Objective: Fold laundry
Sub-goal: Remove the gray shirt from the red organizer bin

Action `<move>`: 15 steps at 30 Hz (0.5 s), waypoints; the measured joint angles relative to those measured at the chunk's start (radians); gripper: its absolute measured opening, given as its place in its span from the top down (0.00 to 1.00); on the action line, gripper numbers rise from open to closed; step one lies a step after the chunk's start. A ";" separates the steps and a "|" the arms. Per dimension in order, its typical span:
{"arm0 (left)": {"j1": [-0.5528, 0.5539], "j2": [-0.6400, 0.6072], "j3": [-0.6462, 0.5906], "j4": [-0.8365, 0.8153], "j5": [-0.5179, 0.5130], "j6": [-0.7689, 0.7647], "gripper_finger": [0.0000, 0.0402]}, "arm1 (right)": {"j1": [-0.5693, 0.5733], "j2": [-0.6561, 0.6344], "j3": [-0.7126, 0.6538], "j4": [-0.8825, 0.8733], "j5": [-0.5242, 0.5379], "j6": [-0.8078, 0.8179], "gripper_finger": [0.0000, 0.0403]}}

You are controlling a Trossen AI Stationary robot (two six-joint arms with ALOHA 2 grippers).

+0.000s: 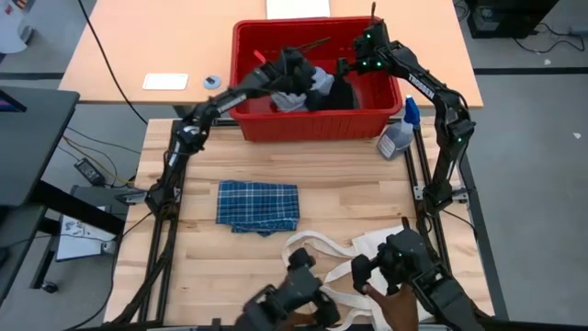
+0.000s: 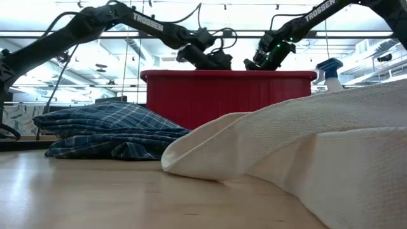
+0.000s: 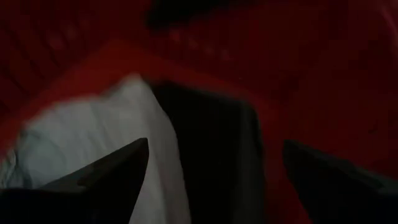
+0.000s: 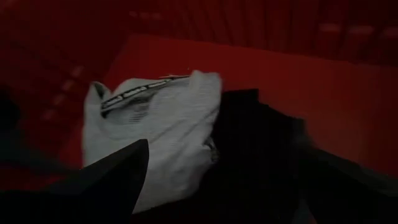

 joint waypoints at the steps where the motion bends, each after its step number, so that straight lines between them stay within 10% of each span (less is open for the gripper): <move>1: -0.005 0.015 0.002 0.025 -0.028 -0.030 0.07 | 0.001 -0.002 0.000 0.000 -0.015 0.000 0.04; 8: -0.007 0.092 -0.002 0.119 -0.108 -0.239 0.07 | 0.044 -0.030 0.000 -0.003 -0.044 -0.009 0.04; 15: -0.044 0.109 -0.001 0.075 -0.276 -0.061 0.07 | 0.065 -0.035 0.000 -0.006 -0.043 -0.015 0.04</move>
